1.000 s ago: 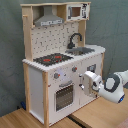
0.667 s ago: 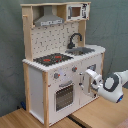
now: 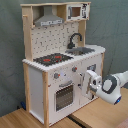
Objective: Play with the kitchen
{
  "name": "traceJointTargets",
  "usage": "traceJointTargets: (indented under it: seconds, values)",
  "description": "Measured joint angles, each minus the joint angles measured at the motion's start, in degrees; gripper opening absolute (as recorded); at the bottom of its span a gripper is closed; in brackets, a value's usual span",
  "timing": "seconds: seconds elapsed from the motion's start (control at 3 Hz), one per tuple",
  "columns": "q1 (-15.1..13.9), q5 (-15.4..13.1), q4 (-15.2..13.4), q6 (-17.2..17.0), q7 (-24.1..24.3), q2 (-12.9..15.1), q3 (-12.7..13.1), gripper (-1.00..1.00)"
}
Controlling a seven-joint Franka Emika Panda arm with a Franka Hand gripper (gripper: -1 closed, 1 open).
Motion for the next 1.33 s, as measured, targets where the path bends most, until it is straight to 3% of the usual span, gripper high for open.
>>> traceJointTargets:
  seconds: [0.67, 1.33]
  values:
    - [-6.6, 0.1, 3.0, -1.0, 7.3, 0.0, 5.1, 1.00]
    - [-15.1, 0.1, 7.6, -0.5, 10.7, 0.0, 10.7, 1.00]
